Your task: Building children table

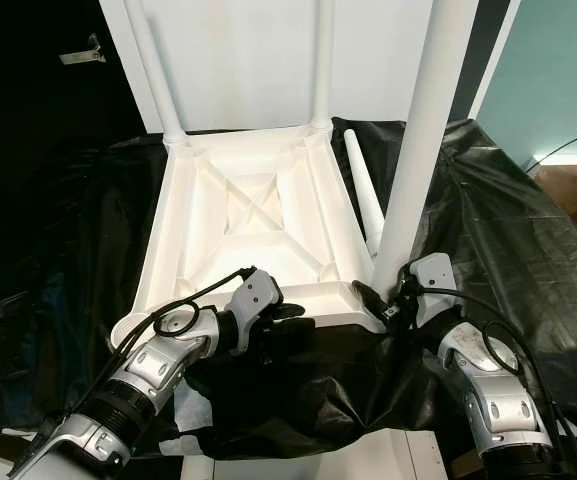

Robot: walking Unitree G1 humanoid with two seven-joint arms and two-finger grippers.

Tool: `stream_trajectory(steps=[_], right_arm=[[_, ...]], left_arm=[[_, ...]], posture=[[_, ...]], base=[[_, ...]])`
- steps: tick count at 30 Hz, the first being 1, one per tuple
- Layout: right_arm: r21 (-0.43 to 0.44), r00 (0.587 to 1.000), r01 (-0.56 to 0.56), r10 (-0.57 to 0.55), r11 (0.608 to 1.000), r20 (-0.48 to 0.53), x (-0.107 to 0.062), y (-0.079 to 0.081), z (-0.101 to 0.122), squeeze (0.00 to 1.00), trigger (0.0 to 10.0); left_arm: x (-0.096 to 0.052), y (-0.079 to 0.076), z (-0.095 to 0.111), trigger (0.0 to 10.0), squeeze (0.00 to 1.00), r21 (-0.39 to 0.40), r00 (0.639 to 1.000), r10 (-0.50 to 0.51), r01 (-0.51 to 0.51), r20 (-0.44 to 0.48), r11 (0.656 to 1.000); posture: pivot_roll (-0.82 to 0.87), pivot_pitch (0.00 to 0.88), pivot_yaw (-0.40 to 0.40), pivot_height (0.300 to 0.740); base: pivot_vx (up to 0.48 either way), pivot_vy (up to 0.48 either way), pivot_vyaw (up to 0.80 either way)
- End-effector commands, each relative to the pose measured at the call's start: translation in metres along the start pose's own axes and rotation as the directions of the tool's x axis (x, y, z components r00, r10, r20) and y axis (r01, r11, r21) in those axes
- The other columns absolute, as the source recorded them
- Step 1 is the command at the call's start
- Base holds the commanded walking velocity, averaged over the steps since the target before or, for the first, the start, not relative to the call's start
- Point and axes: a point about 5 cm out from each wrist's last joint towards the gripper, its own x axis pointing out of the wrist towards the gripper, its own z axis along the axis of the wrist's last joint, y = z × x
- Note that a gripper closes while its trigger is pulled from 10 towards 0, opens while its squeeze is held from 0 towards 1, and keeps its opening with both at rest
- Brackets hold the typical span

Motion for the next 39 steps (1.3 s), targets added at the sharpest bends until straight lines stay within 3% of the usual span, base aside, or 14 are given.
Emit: stream_trajectory(steps=[1,9,11,12,13,15,17,20,30,31,32,33,34,39], right_arm=[[0.049,0.993,-0.113,0.114,0.992,-0.008,0.004,0.022,-0.006,0.0,0.0],[0.112,0.984,0.162,-0.168,0.98,0.051,0.007,0.021,-0.006,0.0,0.0],[0.112,0.984,0.162,-0.168,0.98,0.051,0.007,0.021,-0.006,0.0,0.0],[0.131,0.947,0.308,-0.317,0.942,0.053,0.006,0.02,-0.007,0.0,0.0],[0.131,0.947,0.308,-0.317,0.942,0.053,0.006,0.02,-0.007,0.0,0.0],[0.193,0.831,0.548,-0.557,0.814,-0.009,0.0,0.02,-0.016,0.0,0.0],[0.207,0.736,0.67,-0.674,0.713,-0.062,0.0,0.019,-0.021,0.0,0.0],[0.216,0.697,0.71,-0.712,0.67,-0.08,0.004,0.02,-0.022,0.0,0.0],[0.196,0.703,0.699,-0.711,0.688,-0.012,0.023,0.027,-0.01,0.0,0.0],[0.19,0.709,0.694,-0.705,0.695,-0.009,0.025,0.028,-0.009,0.0,2.5],[0.163,0.719,0.686,-0.695,0.709,-0.004,0.026,0.03,-0.009,0.0,10.0],[0.163,0.719,0.686,-0.695,0.709,-0.004,0.026,0.03,-0.009,0.0,10.0],[0.161,0.74,0.663,-0.672,0.731,0.008,0.027,0.032,-0.007,1.0,10.0],[0.16,0.75,0.651,-0.661,0.742,0.017,0.028,0.034,-0.006,1.0,10.0]], left_arm=[[0.004,-0.013,-0.016,10.0,0.0,-0.05,0.993,-0.096,0.093,-0.062,0.994],[0.004,-0.012,-0.016,10.0,0.0,-0.048,0.994,-0.095,0.092,-0.062,0.995],[0.004,-0.012,-0.016,10.0,0.0,-0.048,0.994,-0.095,0.092,-0.062,0.995],[0.004,-0.012,-0.016,10.0,0.0,-0.047,0.994,-0.095,0.092,-0.062,0.995],[0.004,-0.012,-0.016,10.0,0.0,-0.047,0.994,-0.095,0.092,-0.062,0.995],[0.004,-0.012,-0.016,10.0,0.0,-0.048,0.994,-0.092,0.089,-0.061,0.995],[0.003,-0.013,-0.017,10.0,0.0,-0.051,0.994,-0.091,0.088,-0.062,0.995],[0.003,-0.014,-0.017,10.0,0.0,-0.052,0.994,-0.092,0.089,-0.062,0.995],[0.006,-0.013,-0.015,10.0,0.0,-0.051,0.995,-0.089,0.086,-0.055,0.995],[0.006,-0.013,-0.015,10.0,0.0,-0.051,0.995,-0.088,0.085,-0.054,0.995],[0.005,-0.013,-0.015,10.0,0.0,-0.052,0.995,-0.086,0.084,-0.054,0.995],[0.005,-0.013,-0.015,10.0,0.0,-0.052,0.995,-0.086,0.084,-0.054,0.995],[0.005,-0.014,-0.016,10.0,0.0,-0.054,0.995,-0.085,0.082,-0.054,0.995],[0.005,-0.014,-0.016,10.0,0.0,-0.055,0.995,-0.084,0.081,-0.055,0.995]], posture=[[-0.08,0.003,0.004,0.74],[-0.08,0.001,0.007,0.74],[-0.08,0.001,0.007,0.74],[-0.07,0.001,0.004,0.74],[-0.07,0.001,0.004,0.74],[-0.06,0.002,0.001,0.74],[-0.06,0.003,0.002,0.74],[-0.06,0.002,0.002,0.74],[-0.06,0.0,-0.006,0.74],[-0.06,0.0,-0.007,0.74],[-0.06,0.0,-0.008,0.74],[-0.06,0.0,-0.008,0.74],[-0.06,0.0,-0.008,0.74],[-0.06,0.0,-0.009,0.74]], base=[[0.0,0.0,0.0],[0.0,0.0,0.0],[0.0,0.0,0.0],[0.0,0.0,0.0],[0.0,0.0,0.0],[0.0,0.0,0.0],[0.0,0.0,0.0],[0.0,0.0,0.0],[0.0,0.0,0.0],[0.0,0.0,0.0],[0.0,0.0,0.0],[0.0,0.0,0.0],[0.0,0.0,0.0],[0.0,0.0,0.0]])
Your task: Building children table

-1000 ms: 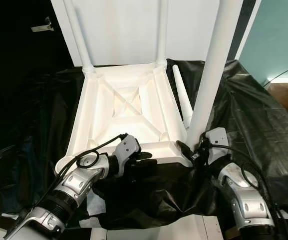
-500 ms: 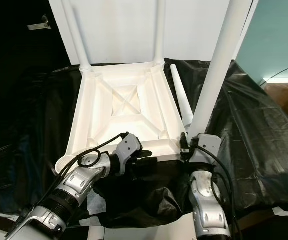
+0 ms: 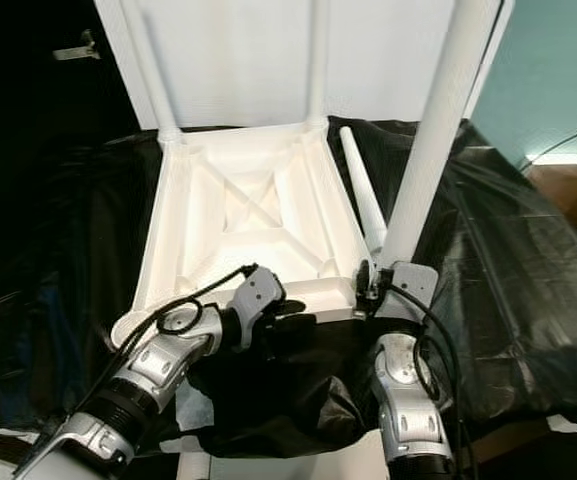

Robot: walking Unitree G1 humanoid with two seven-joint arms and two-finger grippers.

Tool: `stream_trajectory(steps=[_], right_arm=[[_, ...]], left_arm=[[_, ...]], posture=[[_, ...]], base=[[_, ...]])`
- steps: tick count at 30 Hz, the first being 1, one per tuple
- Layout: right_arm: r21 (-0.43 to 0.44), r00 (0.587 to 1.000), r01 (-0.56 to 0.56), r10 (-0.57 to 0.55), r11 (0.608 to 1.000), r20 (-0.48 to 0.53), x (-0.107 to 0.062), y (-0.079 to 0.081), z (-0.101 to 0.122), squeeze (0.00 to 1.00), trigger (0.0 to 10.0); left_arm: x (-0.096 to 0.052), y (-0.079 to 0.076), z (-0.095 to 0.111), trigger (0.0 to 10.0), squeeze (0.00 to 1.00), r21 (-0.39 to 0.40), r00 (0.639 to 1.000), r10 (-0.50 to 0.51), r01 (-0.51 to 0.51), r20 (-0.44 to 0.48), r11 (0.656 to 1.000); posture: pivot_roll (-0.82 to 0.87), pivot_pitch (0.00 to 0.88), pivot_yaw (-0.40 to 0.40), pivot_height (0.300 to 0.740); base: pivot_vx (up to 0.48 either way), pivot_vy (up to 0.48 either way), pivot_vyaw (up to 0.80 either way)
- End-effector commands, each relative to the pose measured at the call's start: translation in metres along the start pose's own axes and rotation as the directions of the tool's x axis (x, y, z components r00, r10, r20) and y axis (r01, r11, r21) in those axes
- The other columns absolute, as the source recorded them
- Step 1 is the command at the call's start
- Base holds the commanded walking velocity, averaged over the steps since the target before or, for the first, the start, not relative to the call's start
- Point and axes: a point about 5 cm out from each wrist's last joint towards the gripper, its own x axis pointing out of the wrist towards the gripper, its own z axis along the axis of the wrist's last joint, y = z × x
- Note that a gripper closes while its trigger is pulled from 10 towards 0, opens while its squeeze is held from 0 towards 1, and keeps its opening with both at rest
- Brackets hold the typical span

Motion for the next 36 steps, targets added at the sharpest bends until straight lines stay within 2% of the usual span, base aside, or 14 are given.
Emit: stream_trajectory(steps=[1,3,4,5,6,7,12,16,21,22,23,24,34,36], right_arm=[[-0.027,0.996,-0.085,0.085,0.996,-0.003,-0.001,0.006,-0.001,1.0,10.0],[-0.027,0.996,-0.085,0.085,0.996,-0.003,-0.001,0.006,-0.001,1.0,10.0],[-0.067,0.987,-0.162,0.162,0.985,0.0,-0.001,0.006,-0.001,0.74,10.0],[-0.108,0.974,-0.227,0.228,0.968,-0.008,-0.003,0.003,-0.004,0.0,10.0],[-0.108,0.974,-0.227,0.228,0.968,-0.008,-0.003,0.003,-0.004,0.0,10.0],[-0.138,0.958,-0.286,0.286,0.948,-0.019,-0.004,-0.003,-0.007,0.0,10.0],[-0.149,0.944,-0.329,0.329,0.932,-0.03,-0.004,-0.011,-0.008,0.0,10.0],[-0.149,0.87,-0.492,0.482,0.858,-0.099,-0.001,-0.022,-0.006,0.0,10.0],[-0.166,0.83,-0.557,0.542,0.814,-0.13,-0.002,-0.027,-0.007,0.0,10.0],[-0.167,0.809,-0.587,0.572,0.792,-0.133,-0.002,-0.028,-0.006,0.0,4.9],[-0.166,0.795,-0.607,0.592,0.777,-0.134,-0.002,-0.029,-0.004,0.0,4.9],[-0.171,0.778,-0.628,0.612,0.759,-0.141,-0.001,-0.031,-0.004,0.0,0.0],[-0.155,0.737,-0.676,0.658,0.72,-0.156,0.001,-0.033,-0.001,0.0,0.0],[-0.116,0.745,-0.665,0.645,0.738,-0.167,-0.003,-0.03,-0.006,0.0,0.0]], left_arm=[[0.002,-0.013,-0.02,10.0,0.0,-0.059,0.995,-0.081,0.077,-0.065,0.995],[0.002,-0.013,-0.02,10.0,0.0,-0.059,0.995,-0.081,0.077,-0.065,0.995],[0.002,-0.013,-0.021,10.0,0.0,-0.059,0.994,-0.082,0.079,-0.066,0.995],[0.002,-0.013,-0.02,10.0,0.0,-0.058,0.994,-0.085,0.081,-0.067,0.995],[0.002,-0.013,-0.02,10.0,0.0,-0.058,0.994,-0.085,0.081,-0.067,0.995],[0.003,-0.013,-0.02,10.0,0.0,-0.056,0.994,-0.088,0.084,-0.067,0.995],[0.003,-0.012,-0.019,10.0,0.0,-0.054,0.994,-0.09,0.087,-0.067,0.995],[0.004,-0.012,-0.02,10.0,0.0,-0.051,0.993,-0.099,0.095,-0.071,0.994],[0.004,-0.011,-0.019,10.0,0.0,-0.047,0.992,-0.1,0.097,-0.072,0.994],[0.004,-0.011,-0.019,10.0,0.0,-0.045,0.992,-0.1,0.097,-0.072,0.994],[0.004,-0.011,-0.019,10.0,0.0,-0.045,0.992,-0.1,0.097,-0.072,0.994],[0.004,-0.011,-0.019,10.0,0.0,-0.044,0.992,-0.1,0.097,-0.073,0.994],[0.002,-0.01,-0.02,10.0,0.0,-0.044,0.993,-0.095,0.092,-0.075,0.995],[0.002,-0.01,-0.02,10.0,0.0,-0.046,0.993,-0.094,0.091,-0.074,0.995]], posture=[[-0.06,0.0,-0.009,0.74],[-0.06,0.0,-0.009,0.74],[-0.06,0.0,-0.009,0.74],[-0.07,0.0,-0.003,0.74],[-0.07,0.0,-0.003,0.74],[-0.07,0.0,-0.003,0.74],[-0.08,0.0,-0.001,0.74],[-0.09,0.0,0.003,0.74],[-0.09,0.0,0.003,0.74],[-0.09,0.0,0.004,0.74],[-0.09,0.0,0.004,0.74],[-0.09,0.0,0.005,0.74],[-0.08,0.0,0.005,0.74],[-0.08,0.0,0.006,0.74]], base=[[0.0,0.0,0.0],[0.0,0.0,0.0],[0.0,0.0,0.0],[0.0,0.0,0.0],[0.0,0.0,0.0],[0.0,0.0,0.0],[0.0,0.0,0.0],[0.0,0.0,0.0],[0.0,0.0,0.0],[0.0,0.0,0.0],[0.0,0.0,0.0],[0.0,0.0,0.0],[0.0,0.0,0.0],[0.0,0.0,0.0]])
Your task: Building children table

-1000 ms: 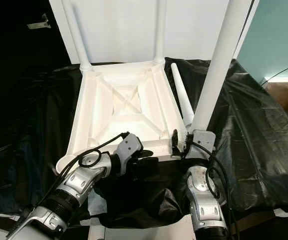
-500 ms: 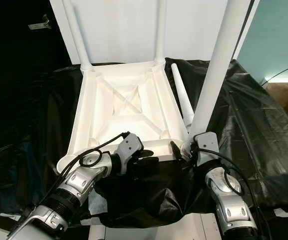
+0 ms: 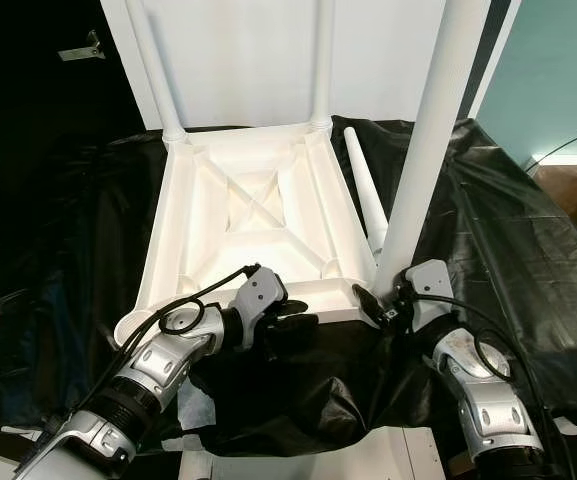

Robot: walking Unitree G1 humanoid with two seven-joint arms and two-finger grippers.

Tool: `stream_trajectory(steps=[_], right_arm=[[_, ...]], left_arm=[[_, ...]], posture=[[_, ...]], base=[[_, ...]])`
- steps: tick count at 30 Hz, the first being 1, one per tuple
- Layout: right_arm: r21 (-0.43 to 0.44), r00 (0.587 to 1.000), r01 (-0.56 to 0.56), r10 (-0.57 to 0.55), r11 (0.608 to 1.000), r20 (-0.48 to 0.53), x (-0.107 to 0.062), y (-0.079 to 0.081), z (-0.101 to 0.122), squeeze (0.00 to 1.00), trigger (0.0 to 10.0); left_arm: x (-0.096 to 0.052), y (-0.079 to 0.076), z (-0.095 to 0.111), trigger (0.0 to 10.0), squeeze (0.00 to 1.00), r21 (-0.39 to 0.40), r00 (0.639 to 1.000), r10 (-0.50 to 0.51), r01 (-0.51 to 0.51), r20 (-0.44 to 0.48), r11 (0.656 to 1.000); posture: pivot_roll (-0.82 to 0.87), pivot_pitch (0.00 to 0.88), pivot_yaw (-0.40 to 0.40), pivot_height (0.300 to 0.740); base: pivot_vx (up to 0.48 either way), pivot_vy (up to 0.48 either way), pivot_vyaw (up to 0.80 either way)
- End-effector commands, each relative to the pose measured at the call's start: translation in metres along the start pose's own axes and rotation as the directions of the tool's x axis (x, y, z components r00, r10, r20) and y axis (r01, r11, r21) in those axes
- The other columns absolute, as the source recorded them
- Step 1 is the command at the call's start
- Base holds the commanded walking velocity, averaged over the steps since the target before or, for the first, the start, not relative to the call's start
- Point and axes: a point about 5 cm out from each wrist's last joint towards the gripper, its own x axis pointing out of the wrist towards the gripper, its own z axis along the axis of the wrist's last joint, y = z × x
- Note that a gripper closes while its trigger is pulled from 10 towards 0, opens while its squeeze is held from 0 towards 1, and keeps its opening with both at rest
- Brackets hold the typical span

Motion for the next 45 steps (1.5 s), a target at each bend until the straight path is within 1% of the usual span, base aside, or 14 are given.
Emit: stream_trajectory(steps=[1,13,21,25,28,29,30,33,34,36,37,38,39,45], right_arm=[[0.035,0.998,-0.051,0.052,0.998,-0.022,0.002,0.012,-0.005,0.0,0.0],[0.17,0.84,0.543,-0.536,0.823,-0.086,-0.007,0.03,-0.022,0.0,0.0],[0.11,0.661,0.75,-0.745,0.653,-0.085,-0.001,0.019,-0.013,0.0,0.0],[0.115,0.675,0.738,-0.731,0.665,-0.1,0.009,0.024,-0.013,0.0,0.0],[0.14,0.724,0.689,-0.681,0.711,-0.107,0.016,0.03,-0.013,0.0,4.0],[0.143,0.766,0.643,-0.635,0.753,-0.098,0.021,0.035,-0.011,0.0,10.0],[0.143,0.766,0.643,-0.635,0.753,-0.098,0.021,0.035,-0.011,0.0,10.0],[0.144,0.783,0.622,-0.617,0.77,-0.081,0.023,0.037,-0.007,0.12,10.0],[0.15,0.83,0.555,-0.557,0.818,-0.033,0.027,0.037,0.0,1.0,10.0],[0.147,0.849,0.525,-0.528,0.838,-0.019,0.029,0.037,0.002,1.0,10.0],[0.126,0.875,0.48,-0.484,0.868,0.003,0.029,0.035,0.005,0.65,10.0],[0.126,0.875,0.48,-0.484,0.868,0.003,0.029,0.035,0.005,0.65,10.0],[0.11,0.89,0.452,-0.456,0.885,0.015,0.03,0.033,0.006,0.0,10.0],[-0.096,0.989,0.147,-0.147,0.984,0.007,0.022,0.031,0.007,0.0,10.0]], left_arm=[[0.0,-0.011,-0.019,10.0,0.0,-0.049,0.993,-0.092,0.089,-0.071,0.995],[0.001,-0.013,-0.019,10.0,0.0,-0.055,0.993,-0.092,0.088,-0.068,0.995],[0.002,-0.013,-0.019,10.0,0.0,-0.052,0.993,-0.097,0.093,-0.068,0.994],[0.002,-0.013,-0.018,10.0,0.0,-0.052,0.993,-0.094,0.091,-0.066,0.994],[0.002,-0.013,-0.019,10.0,0.0,-0.056,0.994,-0.09,0.087,-0.065,0.995],[0.001,-0.013,-0.02,10.0,0.0,-0.058,0.994,-0.086,0.082,-0.066,0.995],[0.001,-0.013,-0.02,10.0,0.0,-0.058,0.994,-0.086,0.082,-0.066,0.995],[0.001,-0.013,-0.02,10.0,0.0,-0.059,0.994,-0.084,0.08,-0.067,0.995],[0.002,-0.013,-0.02,10.0,0.0,-0.061,0.994,-0.082,0.078,-0.066,0.995],[0.002,-0.013,-0.02,10.0,0.0,-0.061,0.994,-0.082,0.078,-0.066,0.995],[0.003,-0.013,-0.02,10.0,0.0,-0.061,0.994,-0.083,0.079,-0.065,0.995],[0.003,-0.013,-0.02,10.0,0.0,-0.061,0.994,-0.083,0.079,-0.065,0.995],[0.003,-0.013,-0.019,10.0,0.0,-0.06,0.995,-0.083,0.079,-0.064,0.995],[0.003,-0.011,-0.018,10.0,0.0,-0.053,0.994,-0.092,0.089,-0.064,0.995]], posture=[[-0.08,0.0,0.006,0.74],[-0.08,0.0,0.004,0.74],[-0.07,0.0,0.006,0.74],[-0.07,0.0,0.005,0.74],[-0.06,0.0,-0.001,0.74],[-0.06,0.0,-0.006,0.74],[-0.06,0.0,-0.006,0.74],[-0.06,0.0,-0.006,0.74],[-0.07,0.0,-0.006,0.74],[-0.07,0.0,-0.006,0.74],[-0.07,0.0,-0.006,0.74],[-0.07,0.0,-0.006,0.74],[-0.07,0.0,-0.006,0.74],[-0.09,0.0,0.005,0.74]], base=[[0.0,0.0,0.0],[0.0,0.0,0.0],[0.0,0.0,0.0],[0.0,0.0,0.0],[0.0,0.0,0.0],[0.0,0.0,0.0],[0.0,0.0,0.0],[0.0,0.0,0.0],[0.0,0.0,0.0],[0.0,0.0,0.0],[0.0,0.0,0.0],[0.0,0.0,0.0],[0.0,0.0,0.0],[0.0,0.0,0.0]])
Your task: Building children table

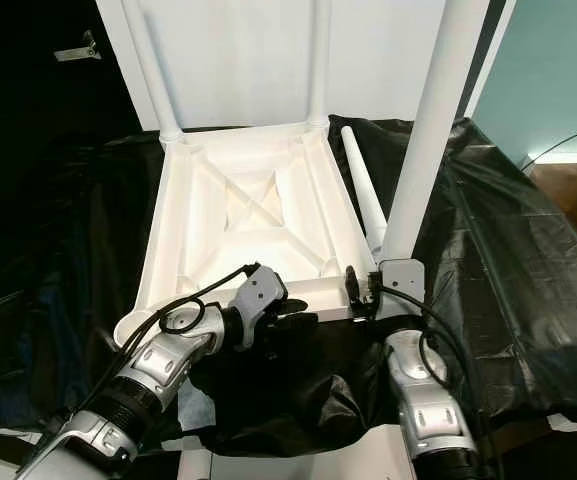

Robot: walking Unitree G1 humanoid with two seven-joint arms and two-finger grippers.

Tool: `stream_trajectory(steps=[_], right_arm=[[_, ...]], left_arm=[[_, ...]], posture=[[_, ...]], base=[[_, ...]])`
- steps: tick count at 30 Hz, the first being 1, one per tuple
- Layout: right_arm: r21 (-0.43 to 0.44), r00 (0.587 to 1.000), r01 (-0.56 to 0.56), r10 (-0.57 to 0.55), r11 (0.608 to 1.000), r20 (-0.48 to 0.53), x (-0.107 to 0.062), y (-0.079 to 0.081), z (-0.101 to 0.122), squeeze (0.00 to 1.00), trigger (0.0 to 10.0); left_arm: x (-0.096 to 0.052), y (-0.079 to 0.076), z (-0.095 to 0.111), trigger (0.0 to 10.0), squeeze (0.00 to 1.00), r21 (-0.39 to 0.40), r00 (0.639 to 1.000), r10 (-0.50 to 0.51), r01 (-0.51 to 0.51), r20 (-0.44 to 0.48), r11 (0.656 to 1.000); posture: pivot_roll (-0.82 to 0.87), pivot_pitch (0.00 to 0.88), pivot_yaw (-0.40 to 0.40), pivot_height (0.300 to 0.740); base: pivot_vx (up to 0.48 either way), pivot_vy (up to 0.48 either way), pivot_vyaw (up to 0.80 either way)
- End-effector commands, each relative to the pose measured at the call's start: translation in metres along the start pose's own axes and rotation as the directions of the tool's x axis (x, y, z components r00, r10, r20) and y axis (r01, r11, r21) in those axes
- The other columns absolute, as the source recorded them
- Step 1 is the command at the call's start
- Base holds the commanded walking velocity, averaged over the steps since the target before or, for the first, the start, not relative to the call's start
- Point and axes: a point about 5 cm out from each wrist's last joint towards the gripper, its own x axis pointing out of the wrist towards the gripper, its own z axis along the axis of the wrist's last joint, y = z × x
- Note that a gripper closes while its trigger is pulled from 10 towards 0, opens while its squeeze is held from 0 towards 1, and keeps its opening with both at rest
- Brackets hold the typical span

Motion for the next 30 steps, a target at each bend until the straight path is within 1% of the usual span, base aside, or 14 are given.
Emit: stream_trajectory(steps=[1,3,8,11,12,13,14,18,20,24,25,26,29,30], right_arm=[[-0.047,0.984,-0.178,0.177,0.983,-0.014,-0.002,0.008,0.002,0.0,10.0],[-0.073,0.971,-0.236,0.232,0.969,-0.053,-0.005,0.0,-0.002,0.0,10.0],[-0.097,0.967,-0.24,0.229,0.966,-0.115,-0.001,-0.022,-0.008,0.0,10.0],[-0.095,0.964,-0.25,0.238,0.964,-0.118,-0.001,-0.024,-0.007,0.0,10.0],[-0.092,0.958,-0.272,0.261,0.958,-0.115,-0.001,-0.026,-0.005,0.0,0.0],[-0.092,0.958,-0.272,0.261,0.958,-0.115,-0.001,-0.026,-0.005,0.0,0.0],[-0.085,0.945,-0.315,0.304,0.945,-0.117,-0.002,-0.029,-0.003,0.0,0.0],[-0.057,0.937,-0.334,0.324,0.941,-0.131,-0.003,-0.029,-0.005,0.0,0.0],[-0.057,0.937,-0.334,0.324,0.941,-0.131,-0.003,-0.029,-0.005,0.0,0.0],[-0.002,0.936,-0.326,0.323,0.945,-0.139,-0.004,-0.026,-0.009,0.0,0.0],[0.03,0.94,-0.314,0.315,0.949,-0.133,-0.005,-0.02,-0.011,0.0,0.0],[0.049,0.961,-0.249,0.253,0.967,-0.115,-0.005,-0.011,-0.014,0.0,0.0],[0.061,0.973,-0.2,0.206,0.978,-0.104,-0.005,-0.005,-0.016,0.0,0.0],[0.065,0.987,-0.127,0.132,0.99,-0.092,-0.006,0.005,-0.019,0.0,0.0]], left_arm=[[0.003,-0.012,-0.018,10.0,0.0,-0.04,0.992,-0.103,0.1,-0.072,0.994],[0.003,-0.011,-0.017,10.0,0.0,-0.038,0.992,-0.102,0.099,-0.073,0.994],[0.003,-0.009,-0.016,10.0,0.0,-0.036,0.993,-0.097,0.094,-0.07,0.995],[0.003,-0.009,-0.016,10.0,0.0,-0.036,0.993,-0.097,0.095,-0.07,0.995],[0.002,-0.009,-0.017,10.0,0.0,-0.036,0.993,-0.097,0.095,-0.072,0.995],[0.002,-0.009,-0.017,10.0,0.0,-0.036,0.993,-0.097,0.095,-0.072,0.995],[0.001,-0.009,-0.018,10.0,0.0,-0.036,0.992,-0.097,0.095,-0.074,0.995],[0.0,-0.009,-0.019,10.0,0.0,-0.036,0.992,-0.096,0.094,-0.077,0.995],[0.0,-0.009,-0.019,10.0,0.0,-0.036,0.992,-0.096,0.094,-0.077,0.995],[-0.001,-0.009,-0.019,10.0,0.0,-0.035,0.992,-0.097,0.094,-0.078,0.995],[-0.001,-0.01,-0.02,10.0,0.0,-0.034,0.992,-0.098,0.095,-0.078,0.995],[-0.001,-0.01,-0.02,10.0,0.0,-0.034,0.992,-0.098,0.096,-0.078,0.995],[-0.002,-0.01,-0.02,10.0,0.0,-0.035,0.992,-0.098,0.096,-0.078,0.995],[-0.001,-0.01,-0.02,10.0,0.0,-0.033,0.992,-0.099,0.097,-0.08,0.995]], posture=[[-0.09,0.0,0.006,0.74],[-0.09,0.0,0.006,0.74],[-0.09,0.0,0.008,0.74],[-0.09,0.0,0.009,0.74],[-0.09,0.0,0.01,0.74],[-0.09,0.0,0.01,0.74],[-0.09,0.0,0.011,0.74],[-0.08,0.0,0.012,0.74],[-0.08,0.0,0.012,0.74],[-0.08,0.0,0.009,0.74],[-0.08,0.0,0.007,0.74],[-0.08,0.0,0.006,0.74],[-0.08,0.0,0.006,0.74],[-0.08,0.0,0.007,0.74]], base=[[0.0,0.0,0.0],[0.0,0.0,0.0],[0.0,0.0,0.0],[0.0,0.0,0.0],[0.0,0.0,0.0],[0.0,0.0,0.0],[0.0,0.0,0.0],[0.0,0.0,0.0],[0.0,0.0,0.0],[0.0,0.0,0.0],[0.0,0.0,0.0],[0.0,0.0,0.0],[0.0,0.0,0.0],[0.0,0.0,0.0]])
